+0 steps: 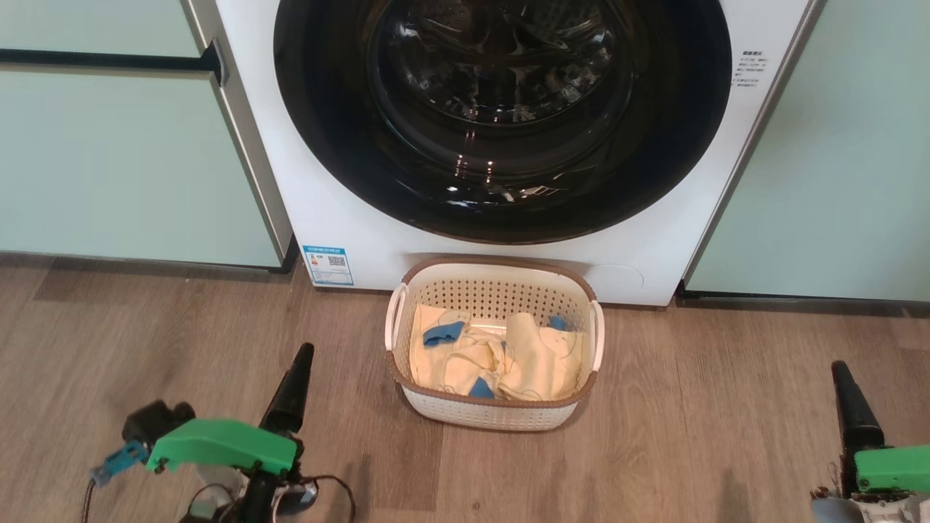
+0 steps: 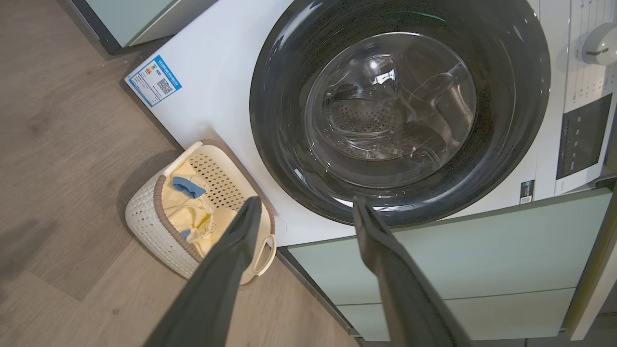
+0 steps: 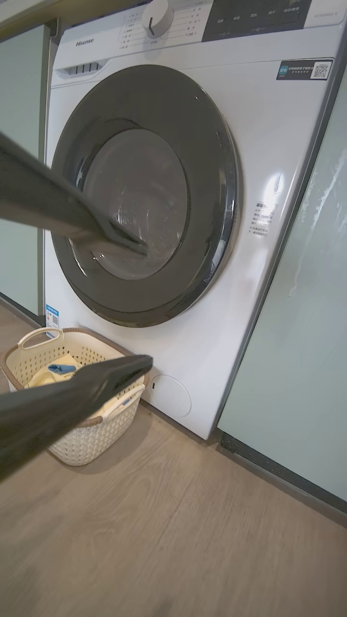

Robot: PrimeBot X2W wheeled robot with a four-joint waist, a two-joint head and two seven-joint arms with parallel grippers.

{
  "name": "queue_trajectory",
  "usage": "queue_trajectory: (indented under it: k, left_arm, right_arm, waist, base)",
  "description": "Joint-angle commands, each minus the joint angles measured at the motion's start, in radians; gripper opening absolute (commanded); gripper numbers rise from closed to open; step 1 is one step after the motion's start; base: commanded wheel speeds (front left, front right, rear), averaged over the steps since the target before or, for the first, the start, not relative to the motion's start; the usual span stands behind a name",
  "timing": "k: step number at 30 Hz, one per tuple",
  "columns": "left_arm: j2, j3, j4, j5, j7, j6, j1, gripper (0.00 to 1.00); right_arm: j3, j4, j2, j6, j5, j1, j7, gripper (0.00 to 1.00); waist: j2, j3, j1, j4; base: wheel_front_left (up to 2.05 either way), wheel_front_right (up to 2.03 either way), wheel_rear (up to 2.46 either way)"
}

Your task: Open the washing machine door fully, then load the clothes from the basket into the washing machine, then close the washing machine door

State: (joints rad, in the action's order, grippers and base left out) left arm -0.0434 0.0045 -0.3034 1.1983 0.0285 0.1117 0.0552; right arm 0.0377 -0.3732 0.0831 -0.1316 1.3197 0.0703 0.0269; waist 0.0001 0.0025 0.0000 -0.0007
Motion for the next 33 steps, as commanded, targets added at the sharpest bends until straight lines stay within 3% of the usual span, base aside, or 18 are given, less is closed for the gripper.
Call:
queue_trajectory:
  k: [1,15,33]
  left_arm:
    - [-0.009,0.022,0.041,-0.045,0.015,0.000,0.062,1.00]
    - [-0.009,-0.001,0.089,-0.372,0.056,-0.014,0.061,1.00]
    - [-0.011,-0.037,0.100,-0.629,0.109,-0.022,0.060,1.00]
  right_arm:
    - [0.000,0.030,0.021,0.000,-0.042,0.060,0.016,1.00]
    - [-0.001,0.051,0.007,0.000,-0.412,0.069,0.057,1.00]
    - [-0.028,0.066,0.003,0.001,-0.763,0.056,0.110,1.00]
  waist:
    - [-0.0001,0.000,0.0000,0.000]
    - [-0.0001,0.001,0.0000,-0.002]
    - [-0.0001,-0.002,0.0000,-0.001]
  base:
    - [0.00,0.00,0.00]
    - [0.00,0.00,0.00]
    - [0.00,0.00,0.00]
